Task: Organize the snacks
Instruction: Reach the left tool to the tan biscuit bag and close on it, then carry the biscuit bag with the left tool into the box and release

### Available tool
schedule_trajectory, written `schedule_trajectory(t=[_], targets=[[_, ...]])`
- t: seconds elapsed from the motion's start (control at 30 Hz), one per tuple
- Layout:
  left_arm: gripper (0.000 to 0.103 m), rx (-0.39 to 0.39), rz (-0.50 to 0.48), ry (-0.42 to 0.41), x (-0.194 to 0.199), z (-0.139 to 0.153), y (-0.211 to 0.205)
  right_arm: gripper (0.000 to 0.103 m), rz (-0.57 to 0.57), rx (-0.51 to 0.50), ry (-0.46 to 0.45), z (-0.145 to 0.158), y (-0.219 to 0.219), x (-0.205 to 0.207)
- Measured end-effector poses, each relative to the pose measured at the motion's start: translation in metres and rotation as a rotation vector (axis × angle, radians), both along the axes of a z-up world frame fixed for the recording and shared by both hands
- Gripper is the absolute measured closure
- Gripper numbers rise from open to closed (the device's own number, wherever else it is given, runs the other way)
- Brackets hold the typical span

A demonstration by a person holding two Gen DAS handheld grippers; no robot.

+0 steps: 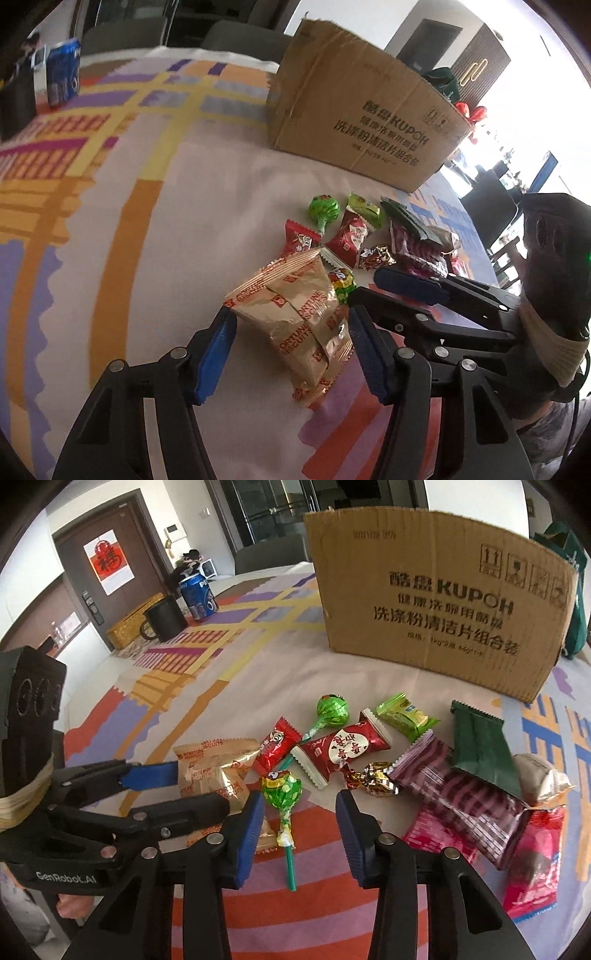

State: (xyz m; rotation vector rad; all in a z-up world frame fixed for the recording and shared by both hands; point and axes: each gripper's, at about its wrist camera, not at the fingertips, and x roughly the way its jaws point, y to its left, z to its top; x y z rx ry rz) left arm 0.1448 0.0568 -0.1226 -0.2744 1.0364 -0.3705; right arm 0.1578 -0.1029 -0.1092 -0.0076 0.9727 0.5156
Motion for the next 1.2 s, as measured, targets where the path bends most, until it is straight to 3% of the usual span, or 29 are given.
schedule_trajectory(t=[0.23,0.47,0.6,0.7,0.87,1.2], targets=[[0.057,-0.026,-0.02,0.009,0.003,-0.001,0.001,0.066,0.015,0.024,0.049,-0.01,0.006,0.011],[0.063,0.005,0.004,-0.005,-0.002,0.007,0.008,0.065,0.048,0.033,0.063,-0.013,0.019,0.015],[0.063,0.01,0.03,-0.003,-0.003,0.01,0.012,0.066,0.066,0.022,0.057,-0.014,0.027,0.016],[0.064,0.051,0.044,-0.026,-0.006,0.014,0.009,0.076,0.073,0.022,0.058,-0.014,0.028,0.015],[0.065,0.082,0.036,-0.05,-0.009,0.02,0.002,0.076,0.066,0.028,0.045,-0.01,0.023,0.011],[0.065,0.131,0.04,-0.149,-0.02,0.05,-0.017,0.076,-0.001,0.042,-0.048,0.024,-0.004,-0.007]])
